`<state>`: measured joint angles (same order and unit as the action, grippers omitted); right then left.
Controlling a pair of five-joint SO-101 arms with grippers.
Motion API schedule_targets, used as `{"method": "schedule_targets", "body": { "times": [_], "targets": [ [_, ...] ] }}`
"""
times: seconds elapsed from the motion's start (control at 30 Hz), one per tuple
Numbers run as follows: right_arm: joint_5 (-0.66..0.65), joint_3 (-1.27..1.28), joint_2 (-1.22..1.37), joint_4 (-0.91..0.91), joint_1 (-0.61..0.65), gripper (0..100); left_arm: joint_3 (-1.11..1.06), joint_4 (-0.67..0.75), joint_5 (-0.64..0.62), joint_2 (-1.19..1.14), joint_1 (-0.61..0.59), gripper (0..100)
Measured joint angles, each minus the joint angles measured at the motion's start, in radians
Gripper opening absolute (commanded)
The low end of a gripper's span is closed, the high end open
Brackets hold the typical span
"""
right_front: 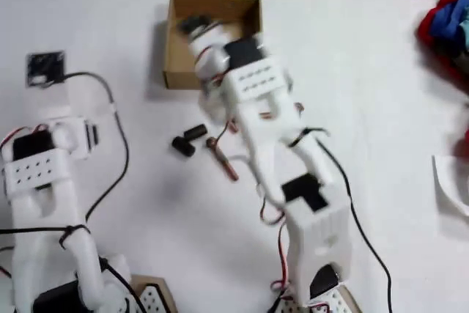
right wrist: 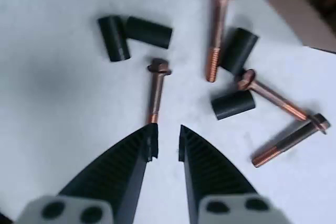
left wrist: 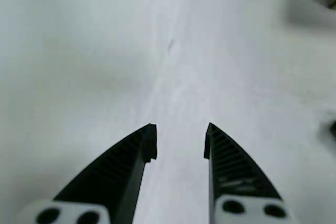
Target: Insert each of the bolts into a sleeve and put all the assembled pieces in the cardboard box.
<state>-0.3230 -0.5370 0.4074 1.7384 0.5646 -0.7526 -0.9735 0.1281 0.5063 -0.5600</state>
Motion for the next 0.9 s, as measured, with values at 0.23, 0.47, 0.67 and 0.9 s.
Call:
{"method": "schedule_targets", "body": {
  "times": [0.23, 0.47, 0.67, 0.9],
  "targets": [
    [-0.021, 0.173, -0.012, -0.173, 0.087, 5.9, -0.071, 0.074, 0.000, 0.000, -0.394, 17],
    [-0.021, 0.173, 0.127, -0.339, 0.189, 5.9, -0.071, 0.133, 0.081, 0.000, -0.664, 17],
    [-0.021, 0.074, 0.267, -0.376, 0.186, 5.9, -0.078, 0.133, 0.129, 0.000, -0.704, 17],
    [-0.023, -0.078, 0.402, -0.376, 0.176, 5.9, -0.078, 0.133, 0.137, 0.000, -0.706, 17]
  ]
}}
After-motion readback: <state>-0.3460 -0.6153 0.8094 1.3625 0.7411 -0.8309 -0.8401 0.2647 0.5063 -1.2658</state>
